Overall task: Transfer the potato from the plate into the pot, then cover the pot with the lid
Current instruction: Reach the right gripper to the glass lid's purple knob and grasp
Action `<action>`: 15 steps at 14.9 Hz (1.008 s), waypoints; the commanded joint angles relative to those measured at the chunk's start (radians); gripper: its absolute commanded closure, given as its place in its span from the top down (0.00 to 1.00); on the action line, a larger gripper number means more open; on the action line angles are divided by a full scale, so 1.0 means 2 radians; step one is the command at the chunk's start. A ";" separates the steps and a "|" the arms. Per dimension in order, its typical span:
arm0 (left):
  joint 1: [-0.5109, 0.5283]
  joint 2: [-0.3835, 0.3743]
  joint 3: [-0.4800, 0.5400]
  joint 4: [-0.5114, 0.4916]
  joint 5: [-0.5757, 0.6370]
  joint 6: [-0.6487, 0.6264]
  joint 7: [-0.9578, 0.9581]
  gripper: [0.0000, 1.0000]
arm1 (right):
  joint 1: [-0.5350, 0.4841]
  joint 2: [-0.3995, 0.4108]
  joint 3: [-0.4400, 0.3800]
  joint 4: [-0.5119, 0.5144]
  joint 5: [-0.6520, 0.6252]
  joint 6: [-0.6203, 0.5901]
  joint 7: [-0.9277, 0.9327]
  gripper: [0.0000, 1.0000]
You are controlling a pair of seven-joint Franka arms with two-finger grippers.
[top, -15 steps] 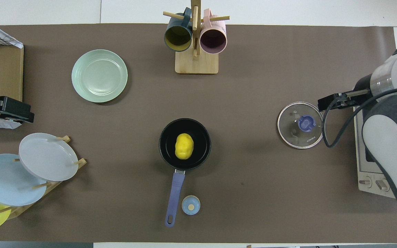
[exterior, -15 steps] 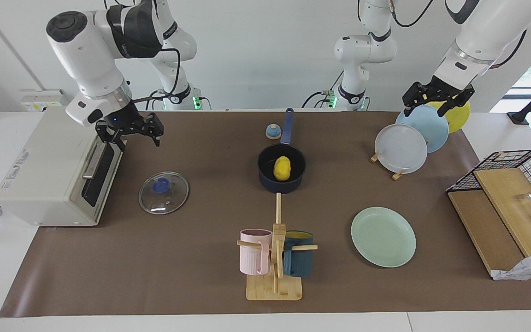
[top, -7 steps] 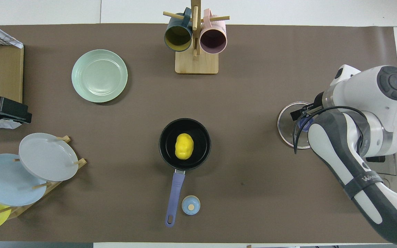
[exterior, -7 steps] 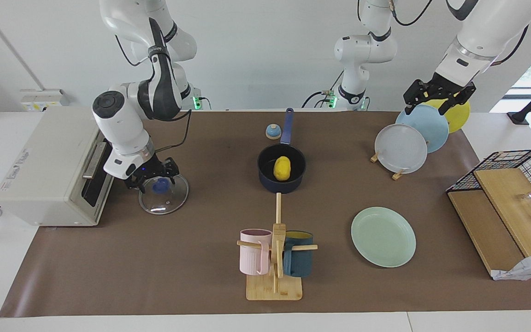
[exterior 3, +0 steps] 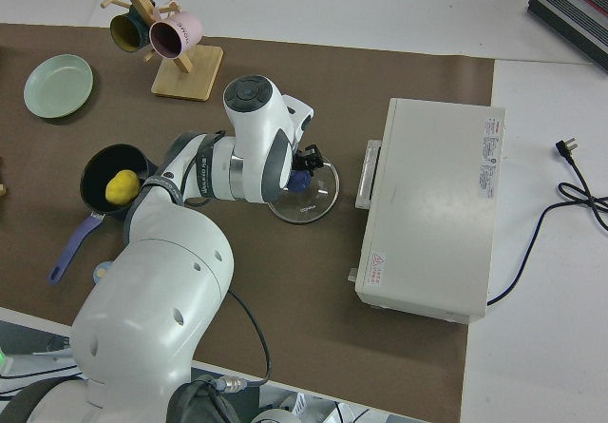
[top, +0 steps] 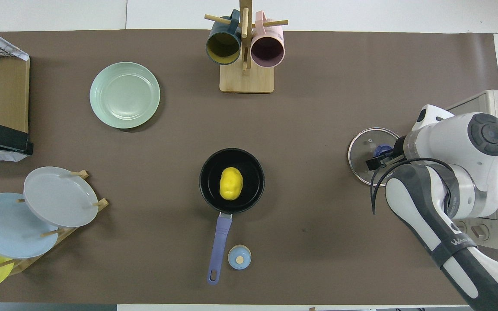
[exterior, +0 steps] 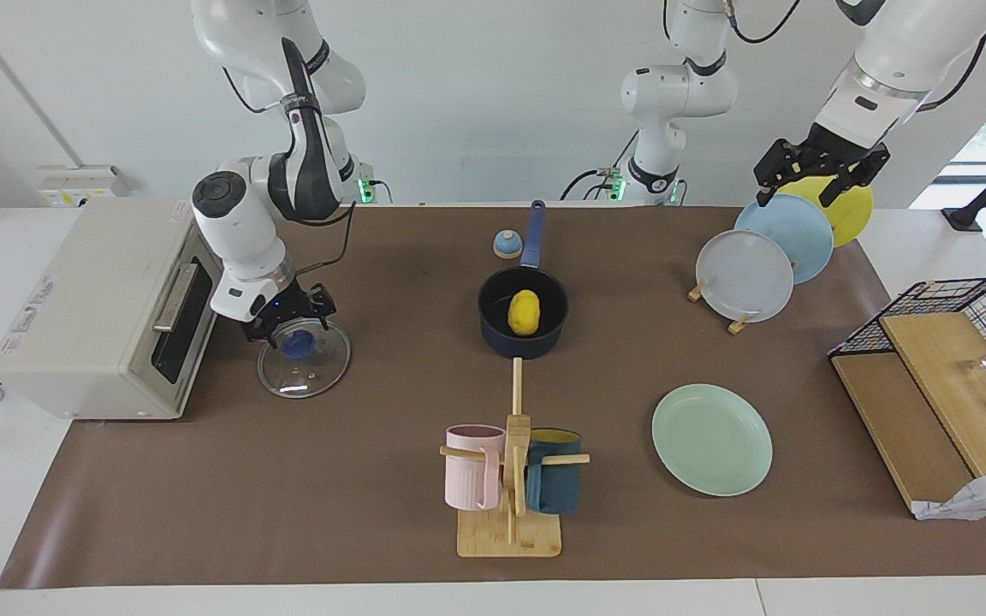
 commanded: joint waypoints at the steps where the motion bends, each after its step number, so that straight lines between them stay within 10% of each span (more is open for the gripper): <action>1: 0.004 -0.016 -0.005 -0.018 0.008 0.002 -0.007 1.00 | -0.008 0.000 0.002 -0.010 0.011 0.015 -0.015 1.00; 10: 0.005 0.060 -0.004 0.042 0.004 0.024 -0.005 1.00 | -0.008 0.019 0.002 -0.008 0.011 0.027 0.011 0.92; 15: 0.004 0.142 -0.004 0.065 0.004 0.079 -0.005 1.00 | -0.009 0.023 0.002 0.016 0.010 -0.005 0.011 0.36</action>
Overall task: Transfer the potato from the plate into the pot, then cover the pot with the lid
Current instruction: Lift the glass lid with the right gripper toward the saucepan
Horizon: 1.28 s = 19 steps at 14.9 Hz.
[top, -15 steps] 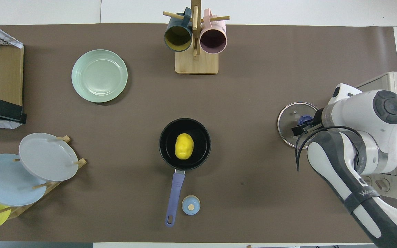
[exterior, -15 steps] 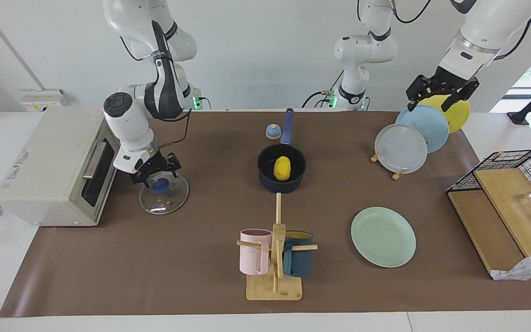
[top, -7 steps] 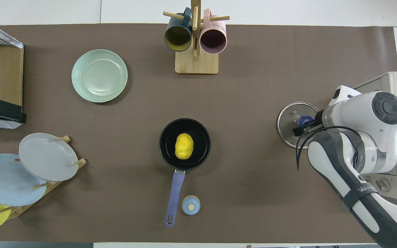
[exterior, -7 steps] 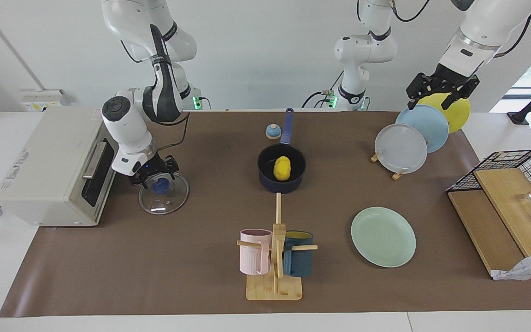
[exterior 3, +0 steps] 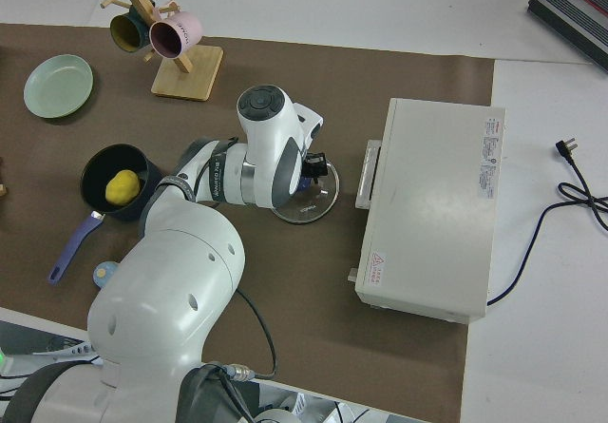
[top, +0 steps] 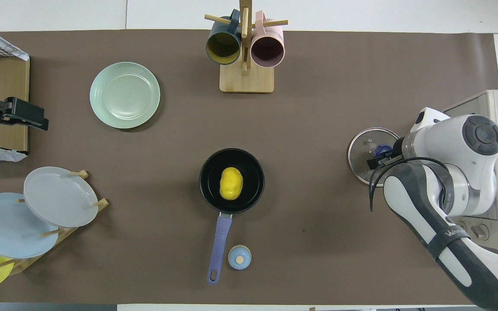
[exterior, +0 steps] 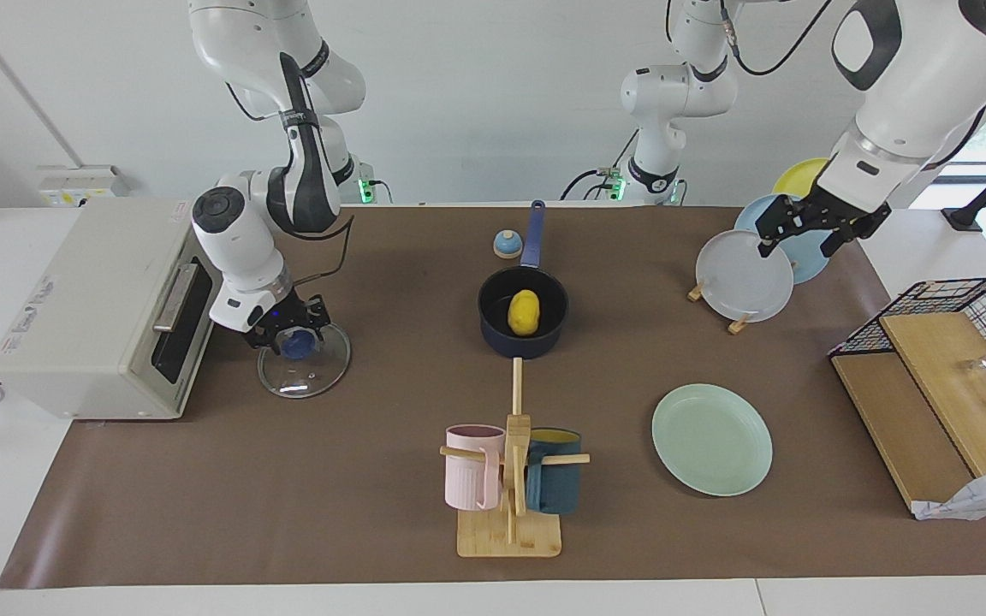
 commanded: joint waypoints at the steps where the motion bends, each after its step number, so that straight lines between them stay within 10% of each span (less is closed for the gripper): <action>1: 0.003 0.052 -0.003 0.025 0.004 0.029 -0.005 1.00 | -0.006 0.005 0.003 0.024 0.009 -0.031 0.007 0.26; 4: 0.004 0.088 -0.003 0.027 -0.005 0.047 -0.004 1.00 | -0.004 0.009 0.003 0.045 0.009 -0.063 0.006 0.00; 10: 0.003 0.087 -0.006 0.027 -0.005 0.047 -0.005 1.00 | 0.075 0.016 0.010 0.251 0.009 -0.281 0.105 0.00; 19: 0.003 -0.042 -0.003 0.012 -0.003 -0.024 -0.005 1.00 | 0.267 0.025 0.012 0.271 0.009 -0.215 0.385 0.00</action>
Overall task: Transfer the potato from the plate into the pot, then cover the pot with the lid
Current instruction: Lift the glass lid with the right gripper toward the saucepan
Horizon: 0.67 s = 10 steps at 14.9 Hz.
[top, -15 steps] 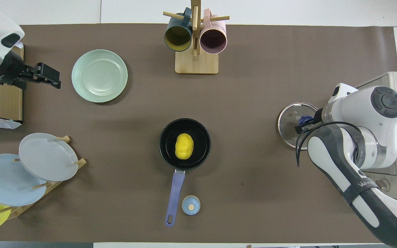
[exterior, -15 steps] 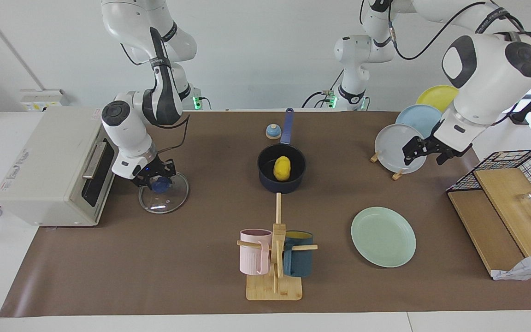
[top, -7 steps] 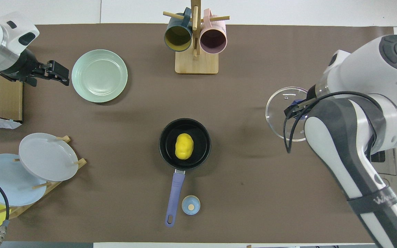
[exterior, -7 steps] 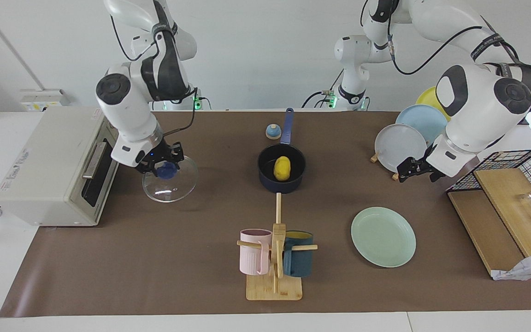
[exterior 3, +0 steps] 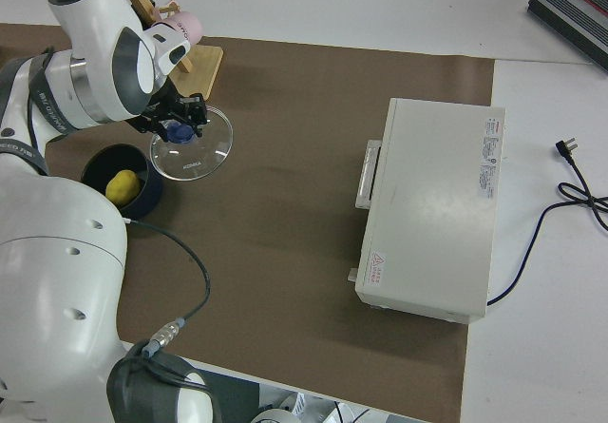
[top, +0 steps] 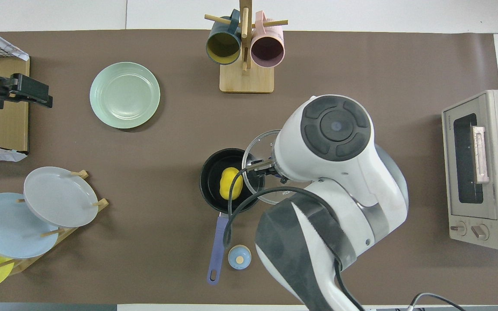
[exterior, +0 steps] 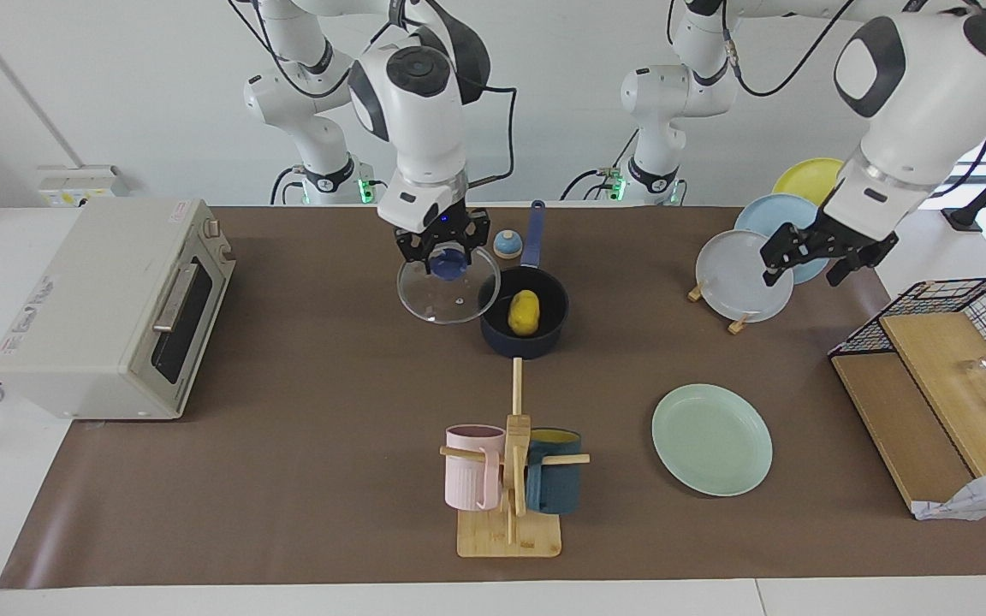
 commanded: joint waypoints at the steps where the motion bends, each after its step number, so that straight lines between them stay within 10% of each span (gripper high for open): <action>1: 0.003 -0.045 -0.002 -0.030 -0.001 -0.022 -0.005 1.00 | 0.024 0.025 -0.004 0.014 0.001 0.047 0.032 0.00; 10: -0.003 -0.095 -0.001 -0.116 -0.001 -0.003 0.000 1.00 | 0.076 0.069 -0.003 0.030 -0.017 0.089 0.039 0.00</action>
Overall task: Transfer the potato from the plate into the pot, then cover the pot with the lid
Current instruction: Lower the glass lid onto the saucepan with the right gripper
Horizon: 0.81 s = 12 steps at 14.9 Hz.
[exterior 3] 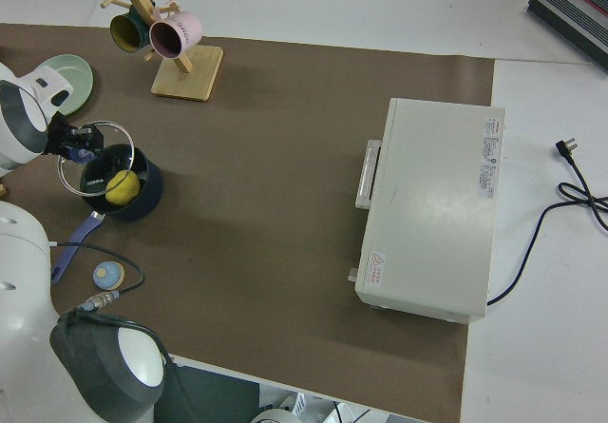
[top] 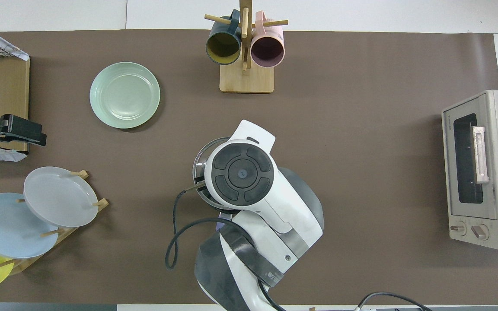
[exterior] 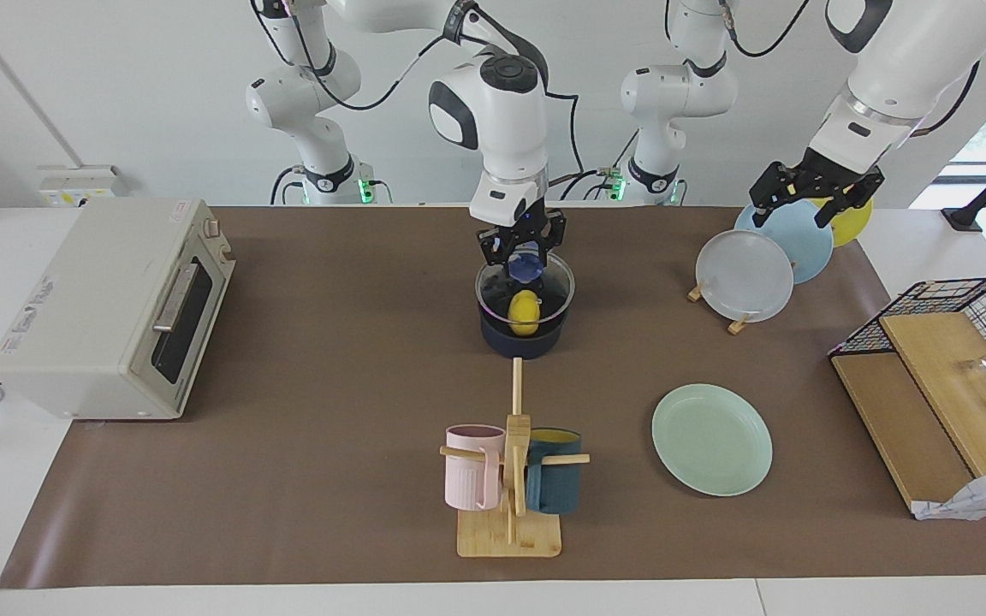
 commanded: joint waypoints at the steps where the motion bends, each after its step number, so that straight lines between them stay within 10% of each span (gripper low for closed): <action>1: -0.001 -0.019 0.001 -0.025 -0.001 0.014 0.001 1.00 | 0.007 0.019 -0.002 0.013 -0.010 0.005 0.009 0.00; 12: 0.005 -0.032 0.001 -0.021 0.000 0.013 -0.003 1.00 | 0.001 0.043 -0.002 0.008 -0.013 -0.002 0.009 0.00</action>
